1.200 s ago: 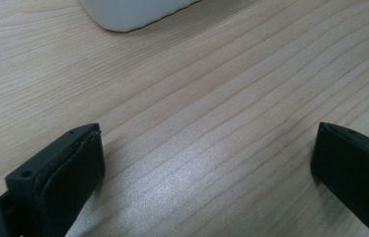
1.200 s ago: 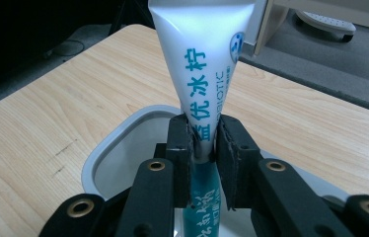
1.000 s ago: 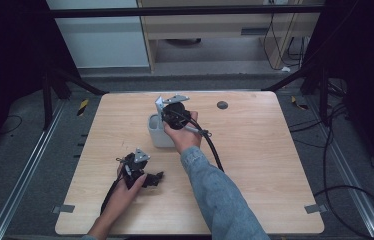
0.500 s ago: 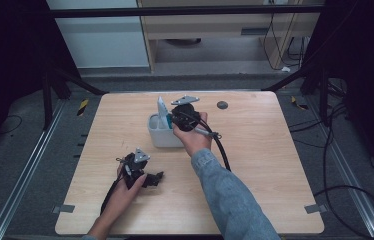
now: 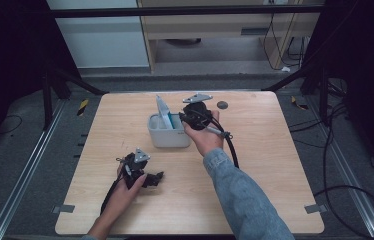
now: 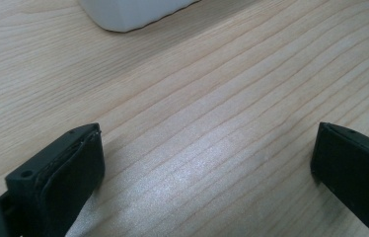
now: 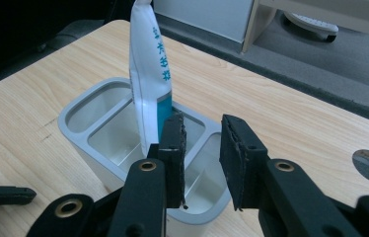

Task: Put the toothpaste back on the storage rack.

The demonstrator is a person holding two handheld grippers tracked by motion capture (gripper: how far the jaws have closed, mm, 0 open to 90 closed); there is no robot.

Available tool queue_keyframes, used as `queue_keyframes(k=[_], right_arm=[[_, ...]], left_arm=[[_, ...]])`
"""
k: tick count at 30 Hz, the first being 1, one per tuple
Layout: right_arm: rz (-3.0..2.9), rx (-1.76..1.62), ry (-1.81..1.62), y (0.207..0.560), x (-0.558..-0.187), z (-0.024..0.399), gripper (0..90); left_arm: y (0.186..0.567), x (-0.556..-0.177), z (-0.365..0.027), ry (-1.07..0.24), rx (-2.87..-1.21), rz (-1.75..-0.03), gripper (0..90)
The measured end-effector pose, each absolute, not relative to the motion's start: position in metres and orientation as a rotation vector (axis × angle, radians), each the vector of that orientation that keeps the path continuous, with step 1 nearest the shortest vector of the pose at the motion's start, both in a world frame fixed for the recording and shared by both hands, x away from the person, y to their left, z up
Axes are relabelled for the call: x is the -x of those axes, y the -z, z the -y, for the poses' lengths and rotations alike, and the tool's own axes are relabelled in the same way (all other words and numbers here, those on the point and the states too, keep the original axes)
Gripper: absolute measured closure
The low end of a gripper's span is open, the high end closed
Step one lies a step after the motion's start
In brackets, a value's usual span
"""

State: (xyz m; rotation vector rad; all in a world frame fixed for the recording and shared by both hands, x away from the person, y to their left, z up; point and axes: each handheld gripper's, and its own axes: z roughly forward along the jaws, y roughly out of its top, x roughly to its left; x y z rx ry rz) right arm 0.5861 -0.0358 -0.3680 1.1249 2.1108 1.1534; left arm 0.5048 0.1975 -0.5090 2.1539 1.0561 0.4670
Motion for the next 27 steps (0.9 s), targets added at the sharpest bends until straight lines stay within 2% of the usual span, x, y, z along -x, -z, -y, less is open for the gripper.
queue_keyframes(k=[20,27], right_arm=[[-2.079,-1.178,-1.06,0.363,-0.588,0.075,69.7],[-2.079,-1.191,-1.036,0.36,-0.587,0.09,64.5]], left_arm=[[0.509,-0.505,-0.197,-0.467,-2.154,-1.056,0.0],[0.509,-0.505,-0.197,-0.467,-2.154,-1.056,0.0]])
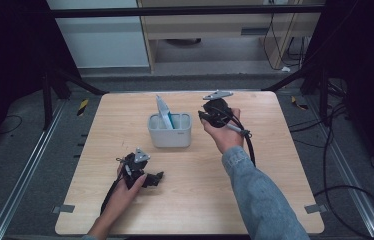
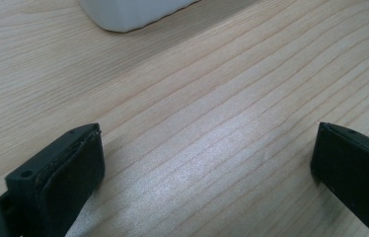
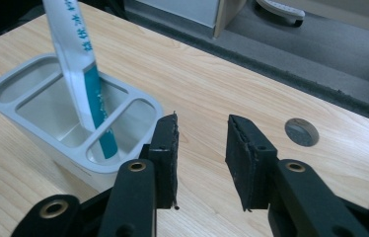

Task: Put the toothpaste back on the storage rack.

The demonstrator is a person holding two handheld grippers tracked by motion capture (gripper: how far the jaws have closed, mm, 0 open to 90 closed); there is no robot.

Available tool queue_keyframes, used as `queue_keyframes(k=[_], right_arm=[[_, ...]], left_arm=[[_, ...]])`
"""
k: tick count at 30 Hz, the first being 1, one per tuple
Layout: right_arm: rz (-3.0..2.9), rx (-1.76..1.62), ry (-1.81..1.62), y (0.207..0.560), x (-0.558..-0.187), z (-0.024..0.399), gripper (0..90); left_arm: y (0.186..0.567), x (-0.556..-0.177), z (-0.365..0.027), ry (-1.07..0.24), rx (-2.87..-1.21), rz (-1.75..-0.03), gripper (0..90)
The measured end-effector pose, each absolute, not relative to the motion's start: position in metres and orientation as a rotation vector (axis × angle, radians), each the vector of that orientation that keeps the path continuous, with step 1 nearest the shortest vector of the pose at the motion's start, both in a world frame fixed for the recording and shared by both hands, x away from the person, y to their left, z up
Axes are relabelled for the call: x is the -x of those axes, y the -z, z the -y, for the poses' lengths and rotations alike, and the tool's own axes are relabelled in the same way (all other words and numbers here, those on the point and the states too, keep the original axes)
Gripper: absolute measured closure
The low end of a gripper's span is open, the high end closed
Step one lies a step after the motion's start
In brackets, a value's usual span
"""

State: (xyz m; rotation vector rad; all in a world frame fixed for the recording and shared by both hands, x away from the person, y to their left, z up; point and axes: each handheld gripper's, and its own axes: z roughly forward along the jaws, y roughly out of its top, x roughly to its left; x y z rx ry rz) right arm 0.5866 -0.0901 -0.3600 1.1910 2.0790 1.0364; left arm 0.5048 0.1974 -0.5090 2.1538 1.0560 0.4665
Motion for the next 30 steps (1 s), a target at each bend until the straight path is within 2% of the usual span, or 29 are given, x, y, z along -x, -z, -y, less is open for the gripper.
queue_keyframes(k=[5,7,13,20,30], right_arm=[[-2.085,-1.221,-1.031,0.36,-0.588,0.102,55.4],[-2.092,-1.24,-1.036,0.36,-0.589,0.106,46.0],[-2.122,-1.27,-1.012,0.361,-0.592,0.119,27.5],[-2.153,-1.268,-0.962,0.364,-0.591,0.131,16.1],[-2.14,-1.286,-0.957,0.371,-0.585,0.155,8.4]], left_arm=[[0.509,-0.505,-0.197,-0.468,-2.154,-1.056,0.0],[0.509,-0.505,-0.197,-0.468,-2.155,-1.056,0.0],[0.509,-0.505,-0.197,-0.465,-2.153,-1.058,0.0],[0.509,-0.505,-0.197,-0.466,-2.152,-1.058,0.0],[0.509,-0.505,-0.197,-0.466,-2.155,-1.058,0.0]])
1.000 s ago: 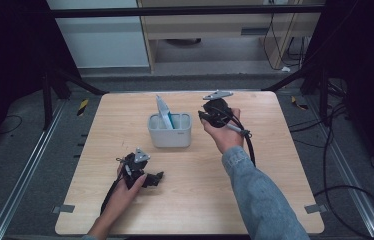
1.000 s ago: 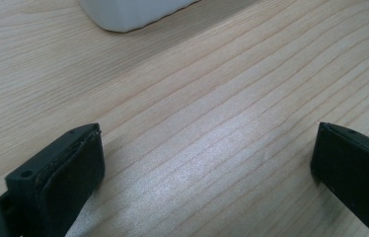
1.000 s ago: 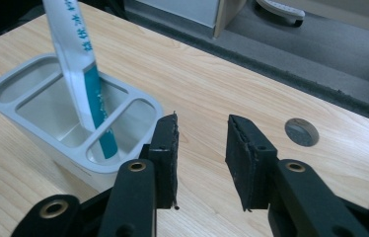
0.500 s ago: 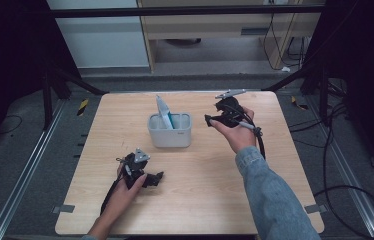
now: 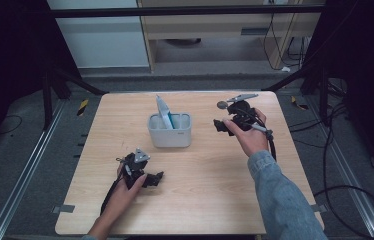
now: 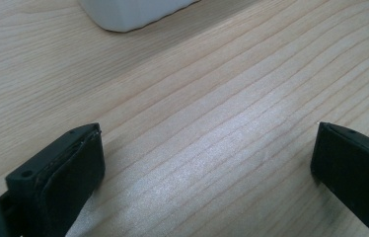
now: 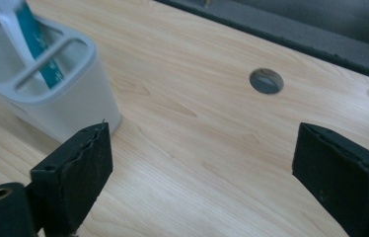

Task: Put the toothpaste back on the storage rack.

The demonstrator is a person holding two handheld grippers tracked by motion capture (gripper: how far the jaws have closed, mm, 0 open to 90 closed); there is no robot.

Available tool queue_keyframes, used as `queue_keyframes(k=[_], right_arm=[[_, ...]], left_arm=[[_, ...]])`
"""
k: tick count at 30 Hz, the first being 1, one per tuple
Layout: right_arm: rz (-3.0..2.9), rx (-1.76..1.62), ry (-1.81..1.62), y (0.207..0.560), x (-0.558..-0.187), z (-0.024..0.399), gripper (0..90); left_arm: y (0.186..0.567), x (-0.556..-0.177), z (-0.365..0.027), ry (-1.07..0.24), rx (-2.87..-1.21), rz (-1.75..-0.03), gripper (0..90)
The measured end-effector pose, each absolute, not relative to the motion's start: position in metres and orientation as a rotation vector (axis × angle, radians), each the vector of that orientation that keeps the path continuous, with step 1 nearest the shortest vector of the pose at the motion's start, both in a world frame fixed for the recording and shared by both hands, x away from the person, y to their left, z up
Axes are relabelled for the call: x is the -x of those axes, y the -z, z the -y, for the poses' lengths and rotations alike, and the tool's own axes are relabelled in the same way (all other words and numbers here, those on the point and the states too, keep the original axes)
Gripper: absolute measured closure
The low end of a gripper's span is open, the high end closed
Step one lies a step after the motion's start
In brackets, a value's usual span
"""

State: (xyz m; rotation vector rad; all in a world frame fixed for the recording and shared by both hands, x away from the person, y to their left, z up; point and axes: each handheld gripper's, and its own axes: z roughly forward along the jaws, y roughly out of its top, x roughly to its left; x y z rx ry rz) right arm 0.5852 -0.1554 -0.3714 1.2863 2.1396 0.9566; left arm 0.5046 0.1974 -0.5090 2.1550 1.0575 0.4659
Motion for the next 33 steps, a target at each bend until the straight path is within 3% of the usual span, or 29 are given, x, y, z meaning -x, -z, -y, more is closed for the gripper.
queue_keyframes(k=[16,33], right_arm=[[-2.099,-1.376,-0.891,0.403,-0.576,0.198,9.9],[-2.086,-1.437,-0.889,0.456,-0.568,0.217,10.2]], left_arm=[[0.509,-0.504,-0.197,-0.466,-2.154,-1.059,0.0],[0.509,-0.504,-0.197,-0.467,-2.154,-1.06,0.0]])
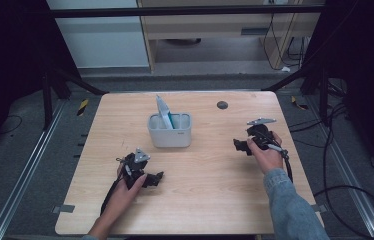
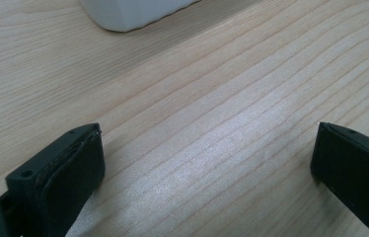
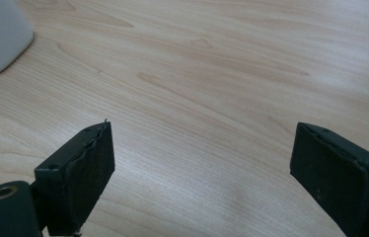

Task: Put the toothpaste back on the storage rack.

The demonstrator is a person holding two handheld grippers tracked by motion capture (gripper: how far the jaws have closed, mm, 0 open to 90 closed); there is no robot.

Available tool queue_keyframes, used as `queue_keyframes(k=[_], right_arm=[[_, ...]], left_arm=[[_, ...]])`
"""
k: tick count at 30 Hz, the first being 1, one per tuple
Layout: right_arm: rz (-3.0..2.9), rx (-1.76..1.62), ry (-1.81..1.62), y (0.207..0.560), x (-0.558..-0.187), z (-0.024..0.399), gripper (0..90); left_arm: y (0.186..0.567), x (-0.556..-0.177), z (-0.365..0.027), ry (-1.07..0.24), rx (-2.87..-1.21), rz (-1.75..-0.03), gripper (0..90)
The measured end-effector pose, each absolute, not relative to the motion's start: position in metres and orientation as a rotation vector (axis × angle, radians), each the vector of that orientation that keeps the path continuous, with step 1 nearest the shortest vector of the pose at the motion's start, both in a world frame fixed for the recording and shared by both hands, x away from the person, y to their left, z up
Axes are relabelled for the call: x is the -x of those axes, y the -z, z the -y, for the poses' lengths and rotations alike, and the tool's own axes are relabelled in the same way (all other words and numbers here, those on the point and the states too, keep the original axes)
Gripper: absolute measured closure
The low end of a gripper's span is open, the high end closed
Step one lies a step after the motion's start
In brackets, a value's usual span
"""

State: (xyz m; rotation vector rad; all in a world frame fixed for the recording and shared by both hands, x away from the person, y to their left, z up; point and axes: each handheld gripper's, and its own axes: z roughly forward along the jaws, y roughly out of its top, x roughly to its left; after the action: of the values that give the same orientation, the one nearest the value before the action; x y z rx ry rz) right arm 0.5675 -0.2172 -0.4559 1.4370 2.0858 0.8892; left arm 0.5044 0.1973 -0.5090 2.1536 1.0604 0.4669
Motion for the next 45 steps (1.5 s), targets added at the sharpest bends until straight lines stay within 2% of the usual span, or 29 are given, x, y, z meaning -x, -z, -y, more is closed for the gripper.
queue_keyframes(k=[26,45], right_arm=[[-2.055,-1.523,-0.899,0.501,-0.565,0.225,10.9],[-1.999,-1.524,-0.89,0.509,-0.567,0.23,9.5]], left_arm=[[0.509,-0.504,-0.197,-0.468,-2.153,-1.062,0.0],[0.509,-0.504,-0.197,-0.468,-2.153,-1.062,0.0]])
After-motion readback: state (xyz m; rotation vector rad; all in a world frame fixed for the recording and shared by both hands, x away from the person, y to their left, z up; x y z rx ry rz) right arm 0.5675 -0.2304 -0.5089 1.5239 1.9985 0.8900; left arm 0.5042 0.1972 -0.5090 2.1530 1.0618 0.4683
